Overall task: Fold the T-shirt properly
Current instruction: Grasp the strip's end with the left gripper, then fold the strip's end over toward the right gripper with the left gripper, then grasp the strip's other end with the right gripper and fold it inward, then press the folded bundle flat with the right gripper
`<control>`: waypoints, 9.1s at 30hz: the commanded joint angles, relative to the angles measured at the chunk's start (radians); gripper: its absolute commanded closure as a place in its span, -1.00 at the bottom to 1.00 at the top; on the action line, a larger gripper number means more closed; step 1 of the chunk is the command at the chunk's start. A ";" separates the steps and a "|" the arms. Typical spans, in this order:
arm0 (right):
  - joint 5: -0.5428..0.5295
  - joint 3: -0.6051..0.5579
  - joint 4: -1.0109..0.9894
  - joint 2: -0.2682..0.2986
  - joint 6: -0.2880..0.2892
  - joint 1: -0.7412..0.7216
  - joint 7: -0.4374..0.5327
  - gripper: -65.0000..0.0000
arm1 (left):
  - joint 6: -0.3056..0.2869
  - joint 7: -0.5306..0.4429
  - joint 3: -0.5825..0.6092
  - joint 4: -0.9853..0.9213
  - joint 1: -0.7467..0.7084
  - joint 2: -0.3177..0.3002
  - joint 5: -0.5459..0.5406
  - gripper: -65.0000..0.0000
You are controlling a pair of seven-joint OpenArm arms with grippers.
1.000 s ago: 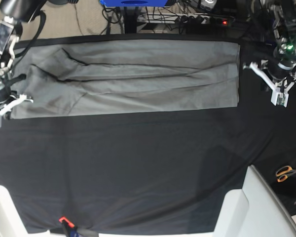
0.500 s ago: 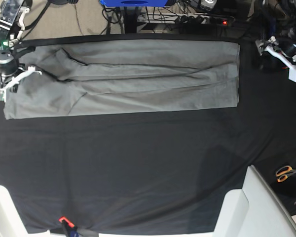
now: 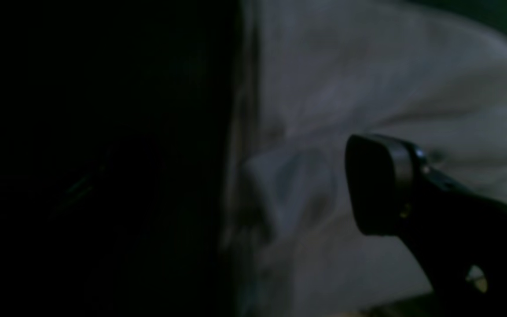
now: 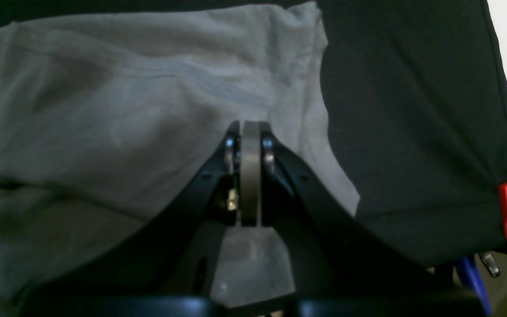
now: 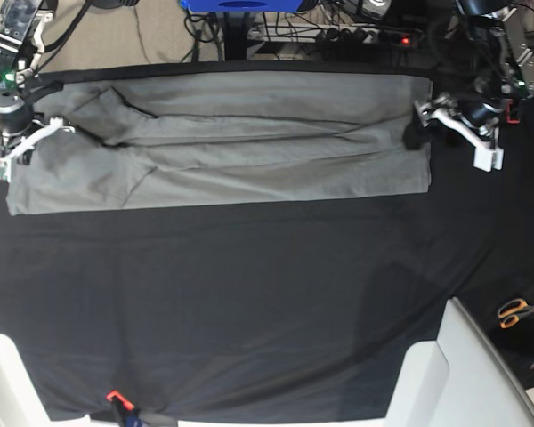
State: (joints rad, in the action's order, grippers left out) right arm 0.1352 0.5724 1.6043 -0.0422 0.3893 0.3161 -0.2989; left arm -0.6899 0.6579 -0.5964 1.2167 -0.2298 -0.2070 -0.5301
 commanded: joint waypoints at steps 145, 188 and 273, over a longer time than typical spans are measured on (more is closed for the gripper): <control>-0.010 0.011 0.020 0.008 0.044 -0.002 0.022 0.99 | 0.362 0.049 1.154 0.372 0.120 0.343 0.825 -0.83; -0.960 0.151 -0.744 0.407 0.309 -0.303 -0.788 -0.61 | 0.275 -0.014 -0.041 0.596 -0.356 -0.081 0.141 1.00; -0.090 -1.004 0.184 0.207 -0.786 -0.054 -0.515 1.00 | 0.275 -0.019 -0.041 0.522 -0.354 -0.093 0.141 1.00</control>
State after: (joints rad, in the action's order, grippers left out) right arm 0.0338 -0.4324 1.7672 0.1696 -0.3878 0.2687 -0.8310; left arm -0.4187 0.6579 -0.6289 1.7248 -0.5797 -0.2855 -0.3824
